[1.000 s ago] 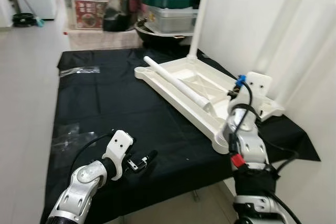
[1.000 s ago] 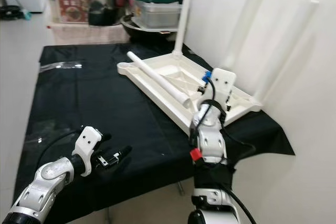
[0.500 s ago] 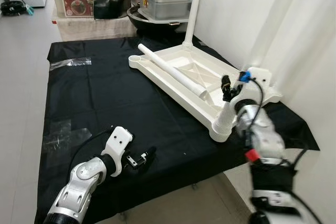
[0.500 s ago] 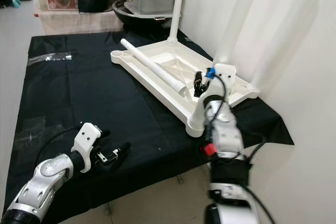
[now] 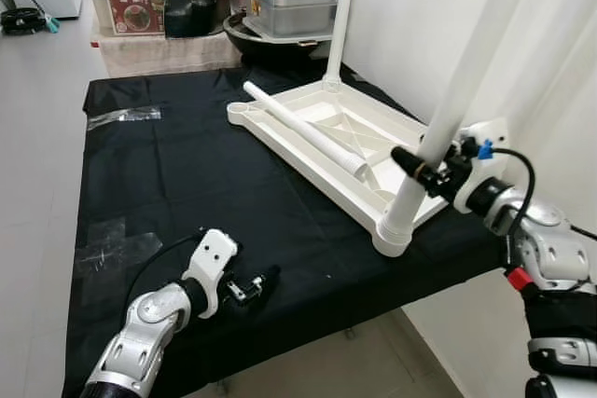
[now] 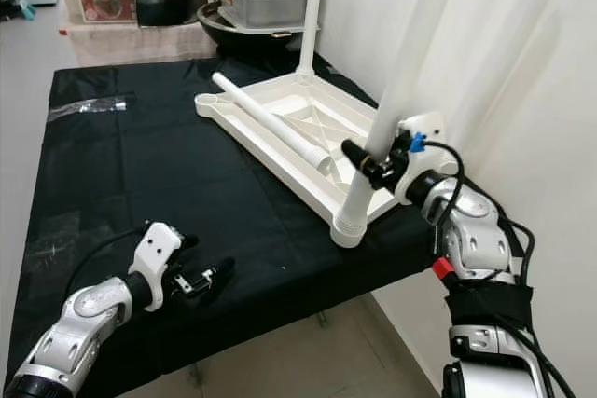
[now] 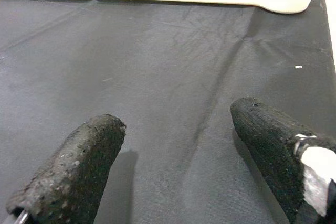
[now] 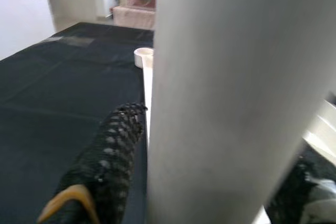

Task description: Building children table

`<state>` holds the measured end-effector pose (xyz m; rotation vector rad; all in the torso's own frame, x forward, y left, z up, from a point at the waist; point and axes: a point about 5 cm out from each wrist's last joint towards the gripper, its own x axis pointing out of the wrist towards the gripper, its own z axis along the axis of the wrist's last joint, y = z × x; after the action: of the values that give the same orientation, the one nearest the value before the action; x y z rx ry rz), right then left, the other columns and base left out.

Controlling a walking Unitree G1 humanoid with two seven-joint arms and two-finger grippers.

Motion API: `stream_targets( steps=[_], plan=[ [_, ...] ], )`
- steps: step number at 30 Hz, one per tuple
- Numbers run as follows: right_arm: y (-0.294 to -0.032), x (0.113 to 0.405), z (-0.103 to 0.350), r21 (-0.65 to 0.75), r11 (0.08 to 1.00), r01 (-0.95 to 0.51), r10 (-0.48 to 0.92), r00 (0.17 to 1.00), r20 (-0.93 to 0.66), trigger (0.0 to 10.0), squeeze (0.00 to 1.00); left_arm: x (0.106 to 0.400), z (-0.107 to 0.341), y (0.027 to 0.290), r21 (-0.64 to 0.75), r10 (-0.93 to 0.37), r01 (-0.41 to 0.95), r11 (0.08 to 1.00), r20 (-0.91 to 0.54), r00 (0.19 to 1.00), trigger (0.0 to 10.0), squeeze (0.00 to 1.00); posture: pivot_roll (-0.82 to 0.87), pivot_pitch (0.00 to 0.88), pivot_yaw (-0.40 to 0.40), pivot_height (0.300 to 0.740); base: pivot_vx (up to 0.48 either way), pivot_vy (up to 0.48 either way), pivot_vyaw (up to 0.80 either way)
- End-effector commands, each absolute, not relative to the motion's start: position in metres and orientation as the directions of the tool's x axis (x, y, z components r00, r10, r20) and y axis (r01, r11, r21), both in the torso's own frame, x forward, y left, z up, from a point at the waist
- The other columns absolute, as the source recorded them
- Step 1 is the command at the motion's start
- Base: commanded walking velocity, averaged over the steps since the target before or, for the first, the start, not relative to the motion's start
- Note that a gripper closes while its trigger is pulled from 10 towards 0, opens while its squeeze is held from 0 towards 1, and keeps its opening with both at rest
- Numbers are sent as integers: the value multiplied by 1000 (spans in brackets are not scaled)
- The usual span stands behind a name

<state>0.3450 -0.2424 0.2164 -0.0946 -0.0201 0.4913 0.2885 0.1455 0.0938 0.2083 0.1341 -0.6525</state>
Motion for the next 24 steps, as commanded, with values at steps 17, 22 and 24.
stream_targets(
  steps=[17,22,24],
  plan=[
    [-258,353,225,-156,890,-429,434,901,-5,0,0,288,93,150,167,-587,619,767,-207,783,10000,0,-7,0,-85,740,0,0,0],
    [-260,363,205,-194,980,-44,40,999,-24,0,0,288,92,151,167,-586,619,767,-208,783,10000,0,-12,0,-80,740,0,0,0],
    [-260,363,194,-184,978,94,-101,994,-29,0,0,288,92,150,165,-589,621,766,-209,781,10000,0,-17,0,-79,740,0,0,0]
  ],
)
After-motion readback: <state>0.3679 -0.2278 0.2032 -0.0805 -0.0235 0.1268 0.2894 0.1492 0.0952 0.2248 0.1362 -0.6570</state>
